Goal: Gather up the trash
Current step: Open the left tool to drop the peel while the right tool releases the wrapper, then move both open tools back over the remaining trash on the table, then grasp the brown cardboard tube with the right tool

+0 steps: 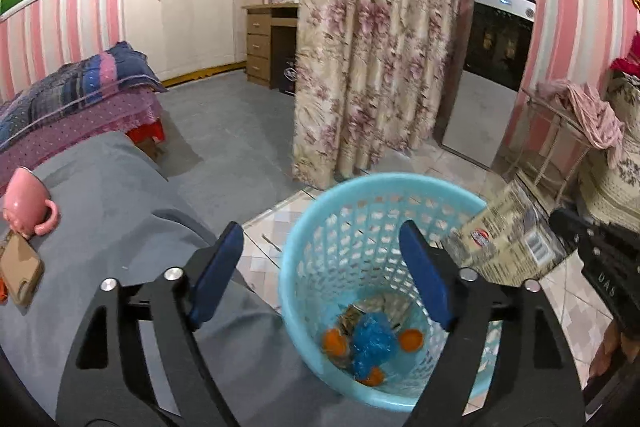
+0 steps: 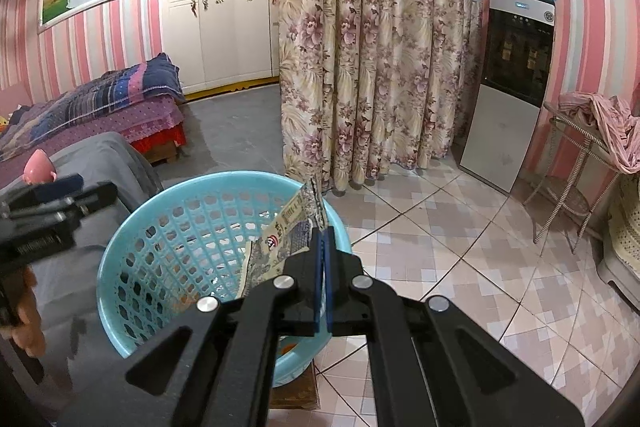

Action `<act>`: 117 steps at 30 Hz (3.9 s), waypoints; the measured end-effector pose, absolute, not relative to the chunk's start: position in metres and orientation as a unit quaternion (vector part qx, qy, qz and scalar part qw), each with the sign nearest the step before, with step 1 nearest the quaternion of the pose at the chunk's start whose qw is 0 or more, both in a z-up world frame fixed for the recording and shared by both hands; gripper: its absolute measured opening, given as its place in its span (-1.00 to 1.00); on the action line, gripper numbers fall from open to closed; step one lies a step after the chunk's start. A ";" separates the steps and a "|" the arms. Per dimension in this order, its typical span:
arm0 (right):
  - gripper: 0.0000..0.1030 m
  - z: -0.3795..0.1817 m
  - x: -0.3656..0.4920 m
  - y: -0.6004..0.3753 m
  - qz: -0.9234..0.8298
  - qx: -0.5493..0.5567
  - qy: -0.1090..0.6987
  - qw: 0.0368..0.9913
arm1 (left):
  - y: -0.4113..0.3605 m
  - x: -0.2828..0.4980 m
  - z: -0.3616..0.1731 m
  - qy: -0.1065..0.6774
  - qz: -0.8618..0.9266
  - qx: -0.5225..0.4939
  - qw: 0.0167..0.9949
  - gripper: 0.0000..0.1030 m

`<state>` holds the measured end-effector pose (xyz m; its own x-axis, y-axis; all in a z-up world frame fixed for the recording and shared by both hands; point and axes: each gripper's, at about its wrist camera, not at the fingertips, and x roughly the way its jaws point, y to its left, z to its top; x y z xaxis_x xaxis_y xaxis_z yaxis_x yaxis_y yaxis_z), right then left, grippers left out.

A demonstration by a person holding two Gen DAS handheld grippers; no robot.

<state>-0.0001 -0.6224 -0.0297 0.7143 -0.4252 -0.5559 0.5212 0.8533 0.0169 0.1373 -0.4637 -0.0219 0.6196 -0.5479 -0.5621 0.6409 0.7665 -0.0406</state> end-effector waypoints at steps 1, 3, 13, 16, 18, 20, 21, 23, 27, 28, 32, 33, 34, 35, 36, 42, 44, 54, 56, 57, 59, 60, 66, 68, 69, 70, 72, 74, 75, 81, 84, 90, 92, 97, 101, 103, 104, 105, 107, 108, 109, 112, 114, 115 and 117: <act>-0.97 -0.030 0.001 -0.622 -0.257 0.087 0.278 0.921 | -0.462 0.138 -0.021 0.280 -0.327 0.083 0.899 0.62; -0.97 -0.031 0.003 -0.620 -0.258 0.086 0.279 0.921 | -0.455 0.139 -0.020 0.276 -0.315 0.086 0.904 0.70; -0.95 -0.038 0.028 -0.608 -0.256 0.090 0.281 0.921 | -0.415 0.141 -0.011 0.269 -0.274 0.087 0.919 0.78; -0.70 -0.044 0.038 -0.606 -0.269 0.090 0.287 0.915 | -0.399 0.140 -0.006 0.263 -0.262 0.089 0.924 0.79; 0.49 -0.047 0.043 -0.604 -0.270 0.095 0.290 0.913 | -0.387 0.140 -0.003 0.260 -0.257 0.084 0.927 0.81; 0.51 -0.046 0.044 -0.599 -0.274 0.093 0.280 0.915 | -0.373 0.141 0.000 0.259 -0.250 0.078 0.930 0.83; 0.51 -0.046 0.046 -0.597 -0.277 0.089 0.283 0.914 | -0.364 0.141 0.001 0.257 -0.245 0.078 0.932 0.84; 0.63 -0.046 0.049 -0.591 -0.275 0.085 0.287 0.914 | -0.353 0.141 0.003 0.255 -0.236 0.078 0.934 0.84; 0.80 -0.040 0.052 -0.576 -0.273 0.082 0.278 0.917 | -0.324 0.142 0.009 0.255 -0.220 0.066 0.939 0.84; 0.81 -0.038 0.054 -0.569 -0.271 0.080 0.278 0.918 | -0.316 0.143 0.011 0.254 -0.216 0.062 0.941 0.85; 0.83 -0.031 0.063 -0.547 -0.256 0.071 0.275 0.924 | -0.288 0.143 0.019 0.251 -0.200 0.048 0.946 0.87; 0.84 -0.030 0.064 -0.544 -0.254 0.069 0.274 0.925 | -0.282 0.143 0.020 0.250 -0.196 0.047 0.947 0.88; 0.84 -0.028 0.065 -0.539 -0.251 0.068 0.273 0.926 | -0.274 0.142 0.022 0.249 -0.191 0.045 0.948 0.89; 0.85 -0.026 0.067 -0.533 -0.246 0.067 0.272 0.928 | -0.267 0.141 0.023 0.248 -0.186 0.044 0.950 0.89; 0.86 -0.025 0.069 -0.527 -0.242 0.067 0.271 0.929 | -0.261 0.141 0.024 0.247 -0.181 0.043 0.951 0.89; 0.88 -0.013 0.084 -0.485 -0.213 0.060 0.264 0.939 | -0.212 0.142 0.026 0.251 -0.142 0.041 0.957 0.89; 0.88 -0.011 0.088 -0.472 -0.203 0.054 0.263 0.942 | -0.196 0.143 0.026 0.253 -0.129 0.033 0.958 0.89; 0.88 -0.007 0.116 -0.398 -0.132 0.026 0.268 0.954 | -0.109 0.149 0.017 0.264 -0.065 0.002 0.962 0.89; 0.89 -0.005 0.121 -0.386 -0.122 0.021 0.267 0.956 | -0.093 0.151 0.013 0.266 -0.052 -0.004 0.963 0.89; 0.89 -0.005 0.124 -0.380 -0.116 0.017 0.267 0.957 | -0.083 0.152 0.010 0.268 -0.044 -0.008 0.962 0.89; 0.90 -0.005 0.129 -0.369 -0.107 0.009 0.267 0.958 | -0.067 0.153 0.004 0.272 -0.032 -0.013 0.962 0.89; 0.91 -0.006 0.132 -0.363 -0.102 0.005 0.268 0.958 | -0.057 0.155 0.000 0.275 -0.023 -0.015 0.961 0.89; 0.91 -0.010 0.146 -0.334 -0.078 -0.010 0.276 0.958 | -0.018 0.159 -0.021 0.287 0.017 -0.006 0.958 0.89; 0.91 -0.013 0.151 -0.325 -0.071 -0.012 0.280 0.957 | -0.002 0.161 -0.029 0.293 0.028 -0.005 0.956 0.89; 0.91 -0.015 0.154 -0.320 -0.066 -0.013 0.283 0.957 | 0.004 0.162 -0.031 0.295 0.032 -0.007 0.955 0.89; 0.91 -0.017 0.157 -0.316 -0.061 -0.014 0.285 0.957 | 0.009 0.163 -0.034 0.298 0.036 -0.008 0.954 0.89; 0.91 -0.022 0.165 -0.302 -0.048 -0.018 0.289 0.956 | 0.019 0.164 -0.038 0.301 0.044 -0.008 0.953 0.89; 0.91 -0.026 0.172 -0.293 -0.038 -0.021 0.292 0.955 | 0.030 0.166 -0.044 0.306 0.052 -0.010 0.950 0.89; 0.91 -0.028 0.176 -0.286 -0.029 -0.023 0.295 0.955 | 0.034 0.167 -0.046 0.309 0.054 -0.012 0.949 0.89; 0.91 -0.039 0.197 -0.242 0.015 -0.029 0.304 0.952 | 0.060 0.171 -0.052 0.322 0.062 -0.024 0.945 0.89; 0.91 -0.042 0.203 -0.213 0.039 -0.039 0.305 0.951 | 0.070 0.168 -0.049 0.315 0.071 -0.011 0.946 0.89; 0.91 -0.046 0.216 -0.153 0.093 -0.044 0.309 0.945 | 0.090 0.161 -0.044 0.311 0.089 0.019 0.946 0.89; 0.91 -0.047 0.219 -0.130 0.110 -0.058 0.307 0.944 | 0.100 0.158 -0.044 0.314 0.096 0.016 0.945 0.89; 0.91 -0.046 0.230 -0.095 0.129 -0.079 0.316 0.937 | 0.125 0.153 -0.047 0.321 0.117 -0.002 0.940 0.89; 0.87 -0.053 0.243 -0.077 0.137 -0.091 0.345 0.924 | 0.136 0.152 -0.049 0.323 0.125 -0.015 0.938 0.89; 0.61 -0.054 0.245 -0.075 0.142 -0.092 0.350 0.921 | 0.137 0.151 -0.049 0.322 0.127 -0.015 0.938 0.89; 0.33 -0.055 0.246 -0.075 0.147 -0.090 0.357 0.918 | 0.137 0.152 -0.049 0.322 0.127 -0.016 0.938 0.89; 0.22 -0.056 0.249 -0.075 0.153 -0.086 0.365 0.914 | 0.137 0.152 -0.049 0.323 0.127 -0.019 0.938 0.89; 0.18 -0.058 0.251 -0.075 0.159 -0.080 0.367 0.913 | 0.138 0.152 -0.050 0.323 0.125 -0.026 0.938 0.89; 0.11 -0.058 0.251 -0.076 0.162 -0.080 0.365 0.913 | 0.137 0.152 -0.049 0.322 0.124 -0.029 0.938 0.89; 0.01 -0.058 0.250 -0.077 0.164 -0.082 0.365 0.913 | 0.137 0.152 -0.049 0.323 0.123 -0.031 0.938 0.89; 0.01 -0.056 0.245 -0.084 0.165 -0.083 0.363 0.914 | 0.131 0.153 -0.050 0.325 0.119 -0.033 0.937 0.89; 0.01 -0.054 0.240 -0.094 0.160 -0.086 0.357 0.916 | 0.126 0.154 -0.050 0.327 0.115 -0.031 0.938 0.89; 0.01 -0.053 0.238 -0.100 0.156 -0.085 0.355 0.918 | 0.122 0.155 -0.050 0.327 0.112 -0.029 0.938 0.89; 0.01 -0.052 0.236 -0.111 0.149 -0.081 0.356 0.919 | 0.115 0.156 -0.049 0.328 0.106 -0.028 0.938 0.89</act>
<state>0.2358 -0.1106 -0.0516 0.7022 0.2168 -0.6782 -0.3319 0.9424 -0.0424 0.1560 0.1152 -0.0494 0.7630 0.1801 -0.6209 -0.2172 0.9760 0.0162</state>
